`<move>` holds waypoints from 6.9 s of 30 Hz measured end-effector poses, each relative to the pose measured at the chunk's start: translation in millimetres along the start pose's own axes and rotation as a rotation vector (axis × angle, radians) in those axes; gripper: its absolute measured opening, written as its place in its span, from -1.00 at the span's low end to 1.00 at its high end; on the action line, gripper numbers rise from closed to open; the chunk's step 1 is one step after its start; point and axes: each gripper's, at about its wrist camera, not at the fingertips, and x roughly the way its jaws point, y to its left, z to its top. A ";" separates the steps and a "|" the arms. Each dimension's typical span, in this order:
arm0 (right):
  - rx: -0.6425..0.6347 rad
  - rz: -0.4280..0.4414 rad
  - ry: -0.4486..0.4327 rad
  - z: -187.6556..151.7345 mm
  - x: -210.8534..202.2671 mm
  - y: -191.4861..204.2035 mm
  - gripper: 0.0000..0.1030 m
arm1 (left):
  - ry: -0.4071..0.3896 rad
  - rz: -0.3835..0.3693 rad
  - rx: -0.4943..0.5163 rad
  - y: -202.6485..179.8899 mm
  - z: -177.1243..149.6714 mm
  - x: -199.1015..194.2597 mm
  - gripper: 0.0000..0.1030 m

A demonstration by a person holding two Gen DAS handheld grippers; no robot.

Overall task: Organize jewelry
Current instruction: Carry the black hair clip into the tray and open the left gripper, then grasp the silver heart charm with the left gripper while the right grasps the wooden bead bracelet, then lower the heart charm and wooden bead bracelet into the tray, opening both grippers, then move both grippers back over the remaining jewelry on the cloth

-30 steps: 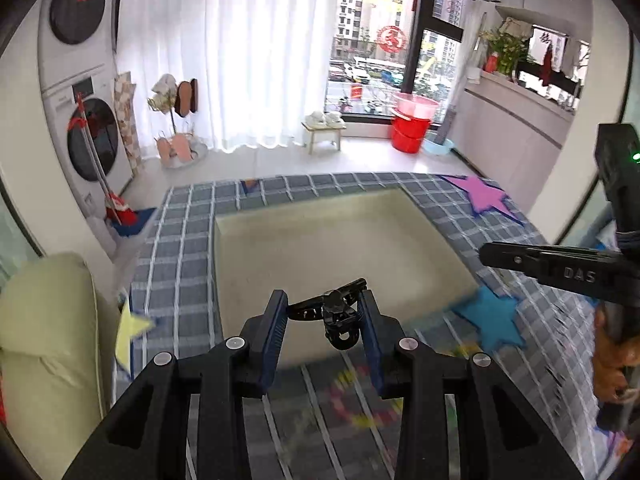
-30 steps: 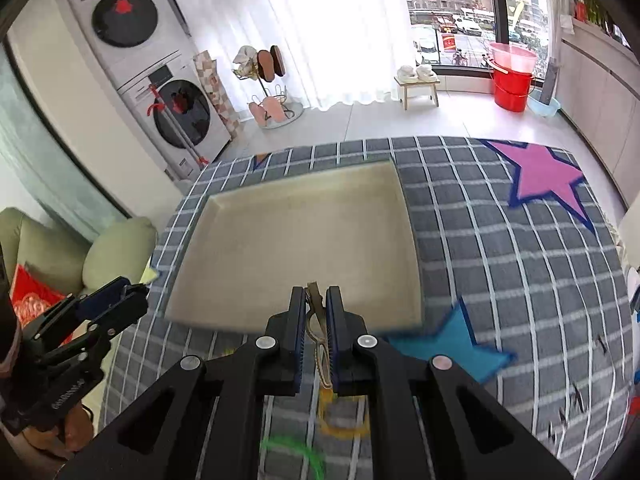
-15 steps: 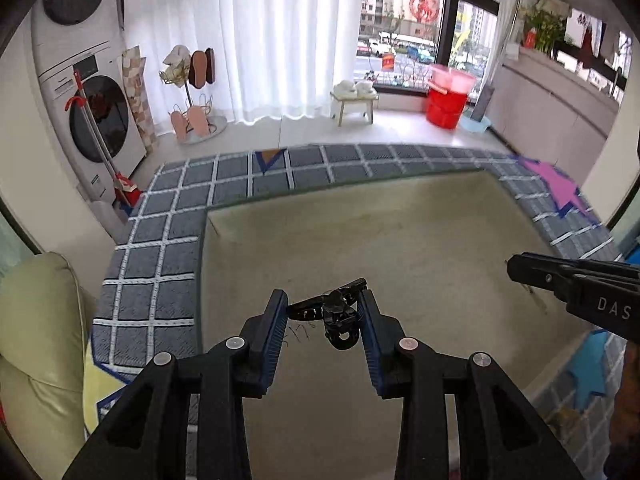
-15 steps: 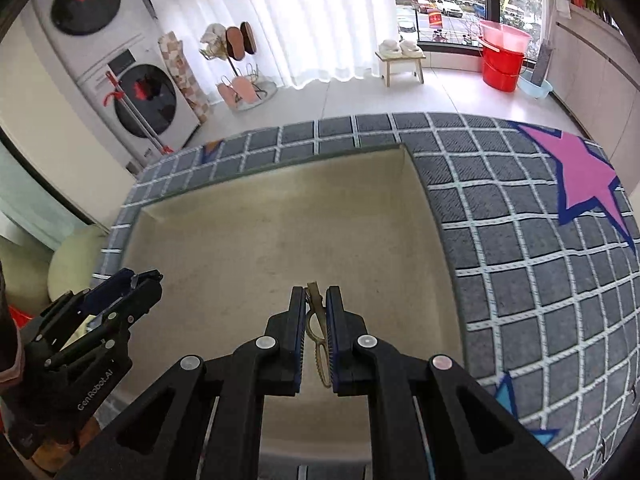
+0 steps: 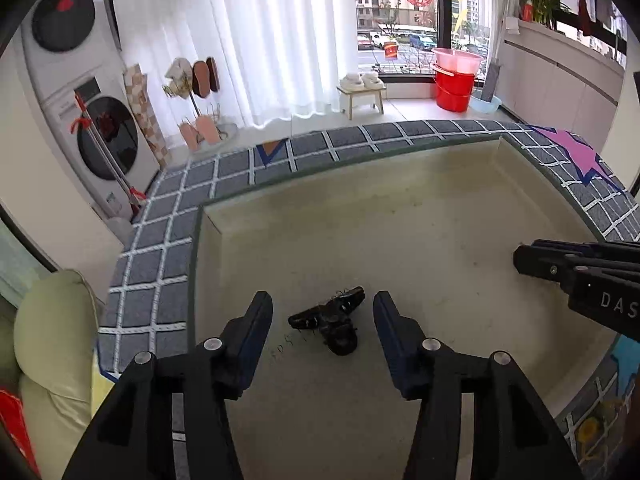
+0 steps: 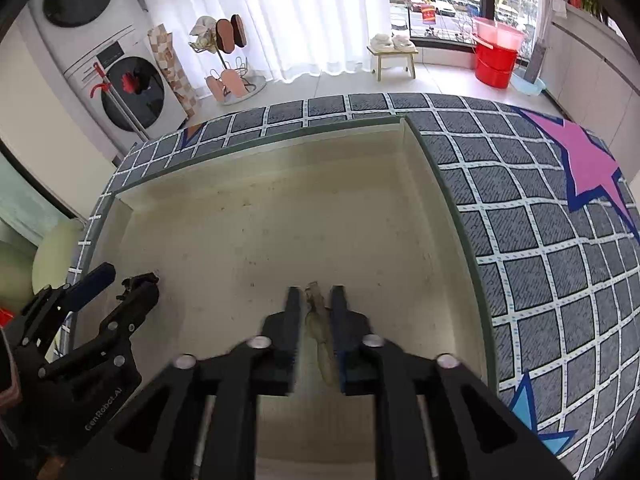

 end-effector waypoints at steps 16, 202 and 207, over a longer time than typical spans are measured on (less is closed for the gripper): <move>0.098 0.098 -0.107 -20.0 -76.3 -6.3 0.57 | -0.097 -0.005 -0.078 27.7 -1.8 -54.5 1.00; 0.105 0.075 -0.123 -51.3 -104.4 -3.7 0.58 | -0.164 -0.086 -0.099 19.8 -15.9 -100.1 1.00; 0.096 0.065 -0.160 -78.3 -131.3 6.6 0.71 | -0.172 -0.081 -0.071 22.2 -45.8 -126.5 1.00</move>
